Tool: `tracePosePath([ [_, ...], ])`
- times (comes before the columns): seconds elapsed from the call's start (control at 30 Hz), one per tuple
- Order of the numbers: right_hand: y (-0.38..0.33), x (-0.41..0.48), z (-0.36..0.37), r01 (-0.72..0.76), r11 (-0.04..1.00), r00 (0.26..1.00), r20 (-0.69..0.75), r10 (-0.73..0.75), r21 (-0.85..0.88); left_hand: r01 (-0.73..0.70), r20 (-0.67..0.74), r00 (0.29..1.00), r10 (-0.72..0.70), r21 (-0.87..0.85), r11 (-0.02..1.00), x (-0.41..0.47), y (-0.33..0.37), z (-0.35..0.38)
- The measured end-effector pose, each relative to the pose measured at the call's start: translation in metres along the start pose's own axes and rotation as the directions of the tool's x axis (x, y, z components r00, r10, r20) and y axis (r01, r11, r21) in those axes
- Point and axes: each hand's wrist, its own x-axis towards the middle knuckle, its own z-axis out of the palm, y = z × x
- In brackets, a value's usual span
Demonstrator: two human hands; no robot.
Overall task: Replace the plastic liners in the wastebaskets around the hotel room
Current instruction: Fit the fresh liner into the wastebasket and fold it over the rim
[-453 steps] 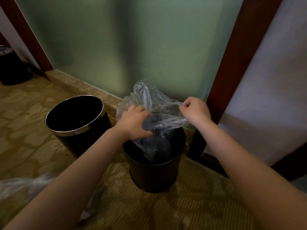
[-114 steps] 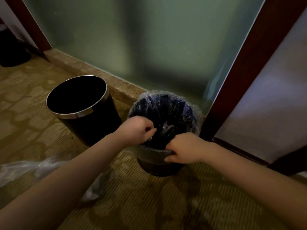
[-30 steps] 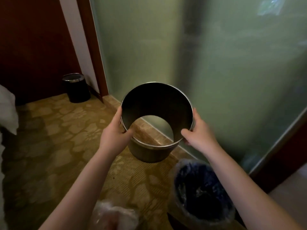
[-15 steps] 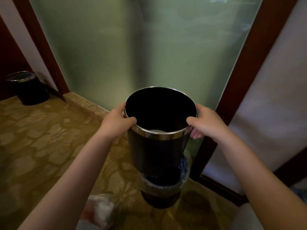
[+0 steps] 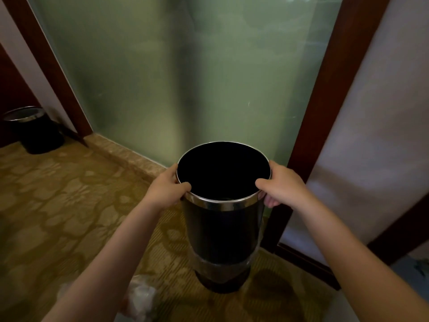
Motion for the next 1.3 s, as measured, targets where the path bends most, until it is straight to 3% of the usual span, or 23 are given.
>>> tracePosePath([
  [0.27, 0.028, 0.002, 0.021, -0.061, 0.998, 0.998, 0.033, 0.061, -0.010, 0.026, 0.029, 0.999, -0.028, 0.060, 0.998, 0.008, -0.029, 0.020],
  [0.53, 0.060, -0.002, 0.051, -0.055, 0.998, 0.998, 0.022, 0.054, 0.014, 0.031, 0.015, 0.999, -0.031, 0.006, 1.000, 0.014, -0.075, 0.035],
  [1.3, 0.144, 0.010, 0.151, -0.254, 0.958, 0.951, 0.146, 0.273, -0.135, 0.233, 0.056, 0.965, -0.258, 0.279, 0.932, -0.002, -0.155, 0.094],
])
